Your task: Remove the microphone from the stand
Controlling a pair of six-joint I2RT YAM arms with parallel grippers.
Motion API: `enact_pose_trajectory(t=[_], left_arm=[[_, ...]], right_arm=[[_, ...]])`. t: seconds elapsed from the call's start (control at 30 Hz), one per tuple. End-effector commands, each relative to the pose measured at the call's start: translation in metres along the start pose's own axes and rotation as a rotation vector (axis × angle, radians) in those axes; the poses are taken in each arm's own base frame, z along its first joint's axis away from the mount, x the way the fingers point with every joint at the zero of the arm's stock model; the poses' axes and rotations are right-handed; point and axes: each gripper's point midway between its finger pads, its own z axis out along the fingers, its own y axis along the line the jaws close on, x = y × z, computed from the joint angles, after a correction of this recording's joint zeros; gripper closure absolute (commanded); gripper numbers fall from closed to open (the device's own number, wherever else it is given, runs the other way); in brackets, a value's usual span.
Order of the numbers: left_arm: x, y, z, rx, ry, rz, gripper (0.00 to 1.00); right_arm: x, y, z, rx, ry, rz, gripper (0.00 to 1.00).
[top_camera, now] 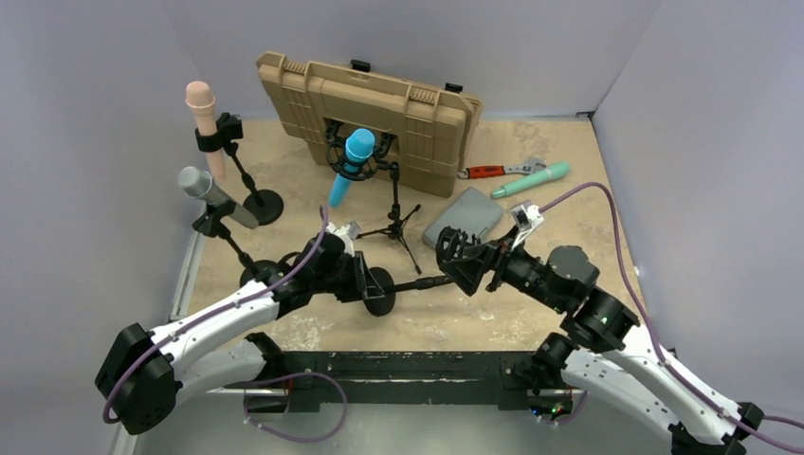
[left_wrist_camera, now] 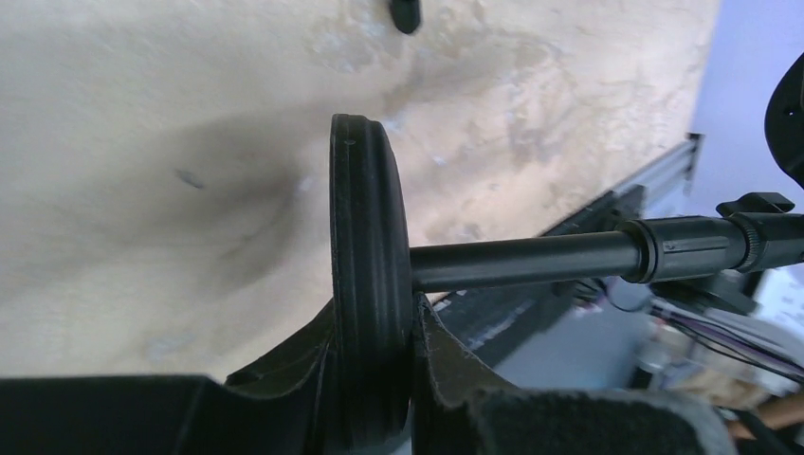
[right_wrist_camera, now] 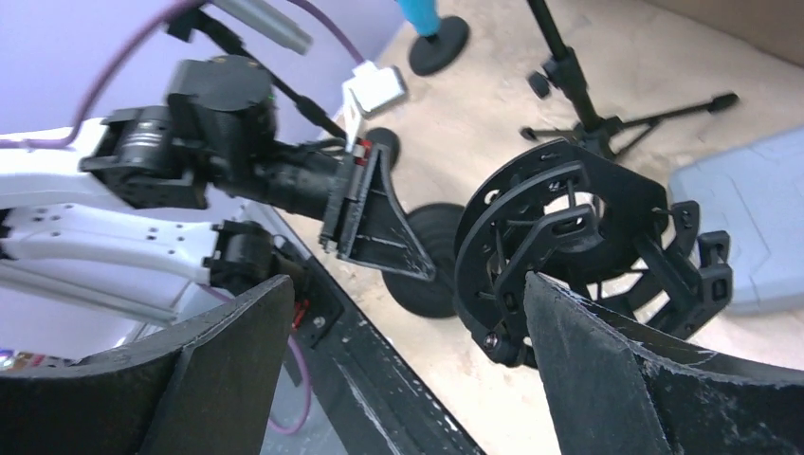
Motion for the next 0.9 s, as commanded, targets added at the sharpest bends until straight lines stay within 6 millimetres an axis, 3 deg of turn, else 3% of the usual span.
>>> enact_pose_trajectory(t=[0.0, 0.1, 0.23, 0.33, 0.57, 0.73, 0.87], left_arm=[[-0.02, -0.086, -0.03, 0.323, 0.002, -0.09, 1.0], [-0.023, -0.095, -0.036, 0.34, 0.001, -0.122, 1.0], [-0.03, -0.09, -0.038, 0.298, -0.035, -0.169, 1.0], [-0.036, -0.093, -0.038, 0.317, -0.068, -0.213, 1.0], [-0.044, -0.114, -0.032, 0.36, -0.026, -0.291, 1.0], [-0.053, -0.123, -0.032, 0.356, -0.05, -0.343, 1.0], [-0.059, -0.126, -0.035, 0.357, -0.088, -0.377, 1.0]], right_arm=[[-0.03, 0.04, -0.023, -0.188, -0.123, -0.048, 0.11], [-0.049, 0.04, -0.043, -0.17, -0.233, -0.028, 0.1], [-0.054, 0.006, -0.051, 0.02, -0.279, 0.043, 0.1], [-0.04, -0.008, -0.041, 0.082, -0.221, 0.049, 0.11], [-0.02, 0.002, 0.002, 0.009, -0.099, 0.043, 0.22], [-0.01, 0.007, 0.021, -0.049, -0.081, 0.072, 0.26], [-0.006, -0.025, 0.029, 0.121, -0.097, 0.137, 0.31]])
